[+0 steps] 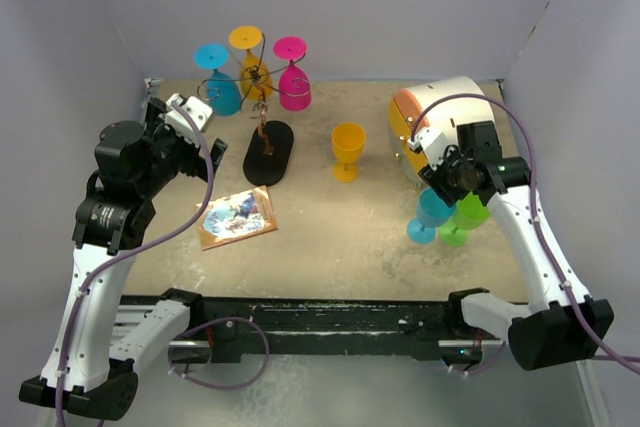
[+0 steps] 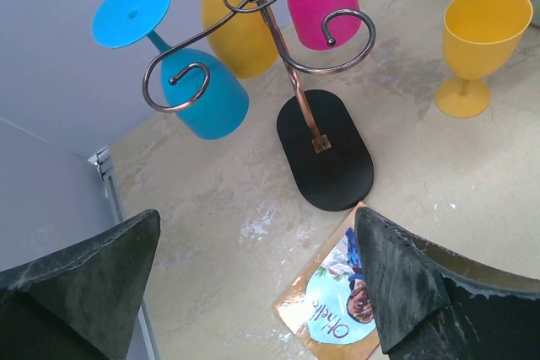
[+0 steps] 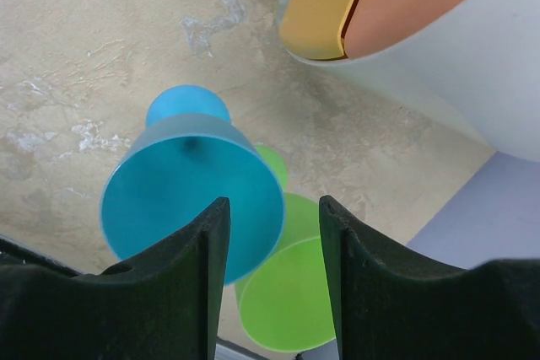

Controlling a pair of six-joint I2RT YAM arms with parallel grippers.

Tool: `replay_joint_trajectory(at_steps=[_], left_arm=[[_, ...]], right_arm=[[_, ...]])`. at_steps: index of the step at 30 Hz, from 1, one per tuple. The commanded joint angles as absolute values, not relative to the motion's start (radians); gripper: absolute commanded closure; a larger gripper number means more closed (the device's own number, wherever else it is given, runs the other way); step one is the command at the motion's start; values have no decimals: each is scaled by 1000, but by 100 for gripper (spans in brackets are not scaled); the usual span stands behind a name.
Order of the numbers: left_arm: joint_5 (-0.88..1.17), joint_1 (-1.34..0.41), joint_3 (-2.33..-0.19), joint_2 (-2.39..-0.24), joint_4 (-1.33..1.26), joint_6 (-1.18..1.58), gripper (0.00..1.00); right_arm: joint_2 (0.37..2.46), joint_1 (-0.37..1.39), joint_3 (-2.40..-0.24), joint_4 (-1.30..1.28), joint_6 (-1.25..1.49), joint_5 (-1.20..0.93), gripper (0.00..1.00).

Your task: Place the wine glass upside down on the wine glass rack

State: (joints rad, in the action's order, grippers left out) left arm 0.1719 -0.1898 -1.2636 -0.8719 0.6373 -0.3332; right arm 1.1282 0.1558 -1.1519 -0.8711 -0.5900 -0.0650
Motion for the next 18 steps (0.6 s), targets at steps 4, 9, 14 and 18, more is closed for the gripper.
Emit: replay_joint_trajectory(at_steps=[4, 9, 14, 18], left_arm=[[190, -178, -1263, -861, 596, -343, 1], [189, -176, -1263, -863, 596, -343, 1], [189, -173, -1262, -864, 595, -342, 1], [189, -173, -1265, -867, 596, -338, 1]], right_arm=[[1176, 143, -1153, -833, -629, -67, 50], [1205, 136, -1139, -854, -657, -115, 54], [1203, 128, -1135, -874, -679, -169, 64], [1211, 123, -1152, -900, -694, -236, 73]])
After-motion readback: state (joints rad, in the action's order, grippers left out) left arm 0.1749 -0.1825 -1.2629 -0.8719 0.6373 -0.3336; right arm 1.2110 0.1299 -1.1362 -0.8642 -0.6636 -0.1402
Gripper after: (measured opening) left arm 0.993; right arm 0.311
